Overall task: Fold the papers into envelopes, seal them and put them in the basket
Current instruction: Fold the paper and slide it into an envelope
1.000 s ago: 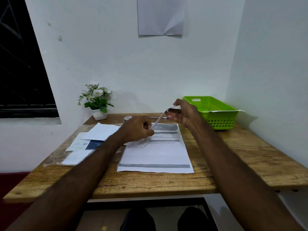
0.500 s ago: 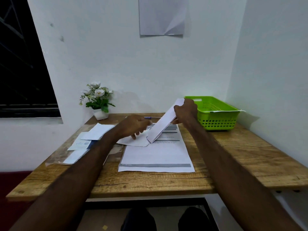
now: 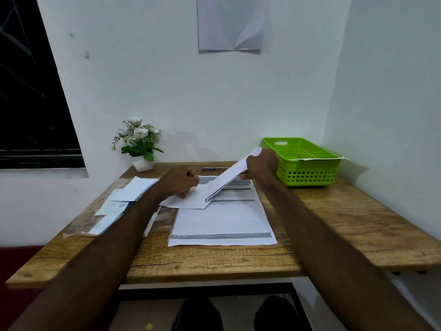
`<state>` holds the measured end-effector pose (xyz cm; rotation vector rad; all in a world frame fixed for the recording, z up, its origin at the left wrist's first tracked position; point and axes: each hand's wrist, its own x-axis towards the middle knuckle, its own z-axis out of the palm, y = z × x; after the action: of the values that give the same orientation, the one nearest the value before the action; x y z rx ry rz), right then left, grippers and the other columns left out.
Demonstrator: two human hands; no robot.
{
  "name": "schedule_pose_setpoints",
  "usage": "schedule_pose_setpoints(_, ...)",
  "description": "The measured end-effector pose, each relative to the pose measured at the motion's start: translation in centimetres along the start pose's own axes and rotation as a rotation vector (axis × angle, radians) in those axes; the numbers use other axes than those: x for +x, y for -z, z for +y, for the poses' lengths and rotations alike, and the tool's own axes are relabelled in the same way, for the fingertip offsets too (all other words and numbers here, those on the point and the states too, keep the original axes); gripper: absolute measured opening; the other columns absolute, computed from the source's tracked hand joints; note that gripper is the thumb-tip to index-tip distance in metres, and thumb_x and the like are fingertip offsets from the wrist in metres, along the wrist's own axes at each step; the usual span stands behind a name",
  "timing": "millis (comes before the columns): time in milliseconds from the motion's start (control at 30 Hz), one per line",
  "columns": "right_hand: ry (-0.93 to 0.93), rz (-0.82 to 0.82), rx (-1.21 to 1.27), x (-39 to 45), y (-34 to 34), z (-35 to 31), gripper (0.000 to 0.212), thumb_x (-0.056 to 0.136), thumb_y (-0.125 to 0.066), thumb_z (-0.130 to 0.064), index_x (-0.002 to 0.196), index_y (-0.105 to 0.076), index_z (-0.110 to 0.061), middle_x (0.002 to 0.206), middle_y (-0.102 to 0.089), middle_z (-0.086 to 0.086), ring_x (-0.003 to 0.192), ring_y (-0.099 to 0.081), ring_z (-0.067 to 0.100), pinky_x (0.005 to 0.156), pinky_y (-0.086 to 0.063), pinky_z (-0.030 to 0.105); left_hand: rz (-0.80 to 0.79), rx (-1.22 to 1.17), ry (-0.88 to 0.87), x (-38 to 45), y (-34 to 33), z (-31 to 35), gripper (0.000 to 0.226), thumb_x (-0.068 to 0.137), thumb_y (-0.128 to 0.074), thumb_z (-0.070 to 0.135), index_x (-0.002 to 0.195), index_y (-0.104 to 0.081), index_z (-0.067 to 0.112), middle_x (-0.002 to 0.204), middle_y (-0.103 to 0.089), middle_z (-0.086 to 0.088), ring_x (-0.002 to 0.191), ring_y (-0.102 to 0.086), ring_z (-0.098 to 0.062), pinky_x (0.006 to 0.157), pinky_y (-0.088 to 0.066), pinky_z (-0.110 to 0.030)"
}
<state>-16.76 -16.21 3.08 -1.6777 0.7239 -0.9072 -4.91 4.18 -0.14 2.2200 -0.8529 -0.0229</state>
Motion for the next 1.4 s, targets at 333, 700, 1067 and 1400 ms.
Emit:
schedule_pose_setpoints(333, -0.114, -0.437, -0.099, -0.8, 1.6, -0.6, 0.021, 0.077, -0.057, -0.003, 0.094, -0.054, 0.010, 0.076, -0.069, 0.026, 0.058, -0.073, 0.040, 0.051, -0.059, 0.038, -0.016, 0.039, 0.005, -0.2, -0.2, 0.4, 0.014, 0.087, -0.071, 0.011, 0.074, -0.068, 0.012, 0.071, -0.067, -0.008, 0.053, -0.060, -0.015, 0.046, -0.052, -0.024)
schedule_pose_setpoints(700, -0.076, -0.425, -0.428, -0.2, 2.4, -0.8, 0.018, 0.090, -0.053, -0.011, 0.091, -0.059, 0.006, 0.074, -0.073, 0.028, 0.053, -0.070, 0.036, 0.040, -0.047, 0.024, -0.106, 0.221, -0.042, 0.0, -0.8, 0.8, 0.048, 0.075, -0.080, 0.063, 0.070, -0.063, 0.018, 0.065, -0.058, 0.003, 0.056, -0.051, -0.008, 0.063, -0.040, -0.029)
schedule_pose_setpoints(1067, -0.119, -0.461, -0.424, -0.8, 3.3, -1.4, 0.021, 0.091, -0.045, -0.007, 0.087, -0.061, 0.006, 0.069, -0.071, 0.024, 0.059, -0.072, 0.035, 0.040, -0.047, 0.021, -0.009, 0.381, -0.077, -0.4, -1.8, 1.7, 0.039, 0.077, -0.073, 0.046, 0.062, -0.062, 0.012, 0.063, -0.065, -0.008, 0.062, -0.060, -0.018, 0.060, -0.043, -0.031)
schedule_pose_setpoints(1400, -0.153, -0.518, -0.343, -0.6, 3.9, -1.6, 0.024, 0.096, -0.037, 0.001, 0.084, -0.057, 0.006, 0.060, -0.069, 0.020, 0.046, -0.066, 0.023, 0.044, -0.048, 0.023, 0.091, 0.337, -0.140, -1.3, -1.2, 2.7, 0.028, 0.078, -0.068, 0.024, 0.061, -0.054, 0.008, 0.065, -0.058, -0.017, 0.059, -0.046, -0.020, 0.057, -0.035, -0.032)
